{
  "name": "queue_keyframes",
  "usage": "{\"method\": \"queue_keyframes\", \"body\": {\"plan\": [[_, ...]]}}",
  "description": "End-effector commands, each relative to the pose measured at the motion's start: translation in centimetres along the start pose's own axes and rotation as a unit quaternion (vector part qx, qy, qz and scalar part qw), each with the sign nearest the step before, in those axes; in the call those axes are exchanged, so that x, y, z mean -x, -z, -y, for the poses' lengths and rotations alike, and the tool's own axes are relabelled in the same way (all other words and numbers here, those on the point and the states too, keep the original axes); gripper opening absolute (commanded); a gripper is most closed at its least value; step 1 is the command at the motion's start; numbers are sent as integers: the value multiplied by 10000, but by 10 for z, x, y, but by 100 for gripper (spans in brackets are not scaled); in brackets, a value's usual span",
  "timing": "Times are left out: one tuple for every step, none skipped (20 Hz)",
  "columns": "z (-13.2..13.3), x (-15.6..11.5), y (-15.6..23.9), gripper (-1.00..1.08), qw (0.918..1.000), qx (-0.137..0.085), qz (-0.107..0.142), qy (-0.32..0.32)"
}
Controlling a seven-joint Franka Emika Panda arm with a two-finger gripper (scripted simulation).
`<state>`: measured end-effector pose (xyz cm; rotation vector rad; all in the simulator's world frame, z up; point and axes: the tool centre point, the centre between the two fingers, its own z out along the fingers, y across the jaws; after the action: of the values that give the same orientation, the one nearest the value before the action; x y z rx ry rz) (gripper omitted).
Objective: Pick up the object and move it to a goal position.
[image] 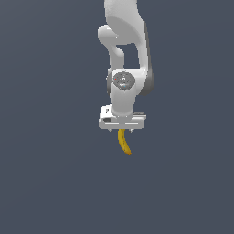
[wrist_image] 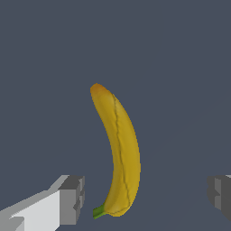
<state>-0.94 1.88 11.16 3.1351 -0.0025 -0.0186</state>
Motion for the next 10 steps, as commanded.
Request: {"method": "queue_keyframes", "body": {"plan": [[7, 2, -16, 100, 10000, -11, -24, 12], [10, 3, -21, 100, 10000, -14, -31, 15], [12, 4, -26, 100, 10000, -18, -37, 19], [14, 5, -30, 100, 10000, -21, -42, 21], [15, 6, -33, 100, 10000, -24, -47, 24], [17, 6, -36, 100, 10000, -26, -50, 25], [18, 7, -38, 100, 10000, -28, -53, 27], [19, 7, -40, 100, 10000, -30, -56, 29], [19, 7, -42, 100, 10000, -30, -56, 29], [20, 8, -42, 100, 10000, -32, -59, 30]]}}
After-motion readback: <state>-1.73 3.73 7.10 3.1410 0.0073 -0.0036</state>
